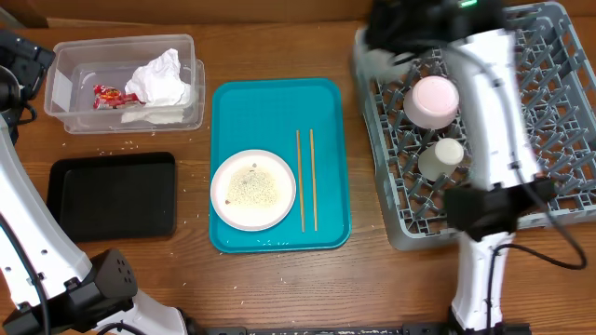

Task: Sort waste into correct bins and load items into the dishwasher
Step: 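Lift the gray bowl, carry it right, set it upside down in rack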

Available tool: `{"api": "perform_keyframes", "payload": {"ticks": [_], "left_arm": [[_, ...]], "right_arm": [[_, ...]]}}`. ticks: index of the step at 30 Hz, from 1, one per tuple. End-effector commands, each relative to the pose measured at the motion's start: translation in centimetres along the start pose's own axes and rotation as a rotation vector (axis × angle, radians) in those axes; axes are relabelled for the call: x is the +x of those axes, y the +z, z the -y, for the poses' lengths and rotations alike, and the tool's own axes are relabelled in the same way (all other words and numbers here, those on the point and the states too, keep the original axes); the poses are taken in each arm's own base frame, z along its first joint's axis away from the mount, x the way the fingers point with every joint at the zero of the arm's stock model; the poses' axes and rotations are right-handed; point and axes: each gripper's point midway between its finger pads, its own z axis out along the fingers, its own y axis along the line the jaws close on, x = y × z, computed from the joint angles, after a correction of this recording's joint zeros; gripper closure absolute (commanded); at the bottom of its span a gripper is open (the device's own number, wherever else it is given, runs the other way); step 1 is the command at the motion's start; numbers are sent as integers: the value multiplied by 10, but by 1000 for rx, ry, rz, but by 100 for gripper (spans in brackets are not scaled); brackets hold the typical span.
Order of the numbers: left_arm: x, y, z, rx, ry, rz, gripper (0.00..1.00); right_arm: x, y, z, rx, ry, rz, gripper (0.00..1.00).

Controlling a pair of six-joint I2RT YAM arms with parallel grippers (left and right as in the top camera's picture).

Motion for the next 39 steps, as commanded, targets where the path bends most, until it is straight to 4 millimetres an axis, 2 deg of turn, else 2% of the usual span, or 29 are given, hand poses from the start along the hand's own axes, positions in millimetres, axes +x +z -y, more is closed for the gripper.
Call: {"api": "perform_keyframes", "payload": {"ticks": [1,4,8,11,13,18,20,26,32,39], "left_arm": [[0,3,1,-9,21,1,0],[0,3,1,-9,21,2,0],[0,3,1,-9,21,1,0],[0,3,1,-9,21,2,0],[0,3,1,-9,21,2,0],[0,3,1,-9,21,1,0],[0,3,1,-9,21,1,0],[0,3,1,-9,21,1,0],[0,3,1,-9,21,1,0],[0,3,1,-9,21,2,0]], "right_arm": [[-5,-30,-2,-279,-65,-39,96],[-15,-42,37,-329,28,-38,96],[-23,-69,94,-375,194,-19,96],[-22,-87,136,-405,305,-5,96],[-16,-101,154,-510,341,3,96],[-1,-113,180,-666,419,22,96],[4,-111,192,-714,461,34,96],[16,-99,206,-861,521,85,96],[38,-74,223,-840,583,42,96],[57,-67,253,-683,611,-14,96]]}}
